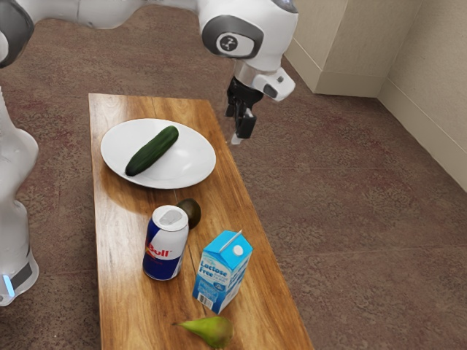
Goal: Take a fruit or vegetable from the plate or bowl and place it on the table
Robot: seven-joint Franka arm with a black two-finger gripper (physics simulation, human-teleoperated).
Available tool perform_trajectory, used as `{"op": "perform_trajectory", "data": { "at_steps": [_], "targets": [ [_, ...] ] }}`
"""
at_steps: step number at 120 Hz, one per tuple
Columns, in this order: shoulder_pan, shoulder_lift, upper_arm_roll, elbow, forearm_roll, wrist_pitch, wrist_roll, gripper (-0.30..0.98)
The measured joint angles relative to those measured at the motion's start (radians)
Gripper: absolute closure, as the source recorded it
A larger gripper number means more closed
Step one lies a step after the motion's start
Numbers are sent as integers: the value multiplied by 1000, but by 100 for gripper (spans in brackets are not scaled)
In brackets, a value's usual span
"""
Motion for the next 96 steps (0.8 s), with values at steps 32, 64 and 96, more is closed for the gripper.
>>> {"op": "perform_trajectory", "data": {
  "at_steps": [32,64,96],
  "targets": [
    [-3,-52,-54,22,39,39,-26,0],
    [8,-41,20,113,-46,19,5,0],
    [-59,12,-32,164,-85,20,-375,0]
  ]
}}
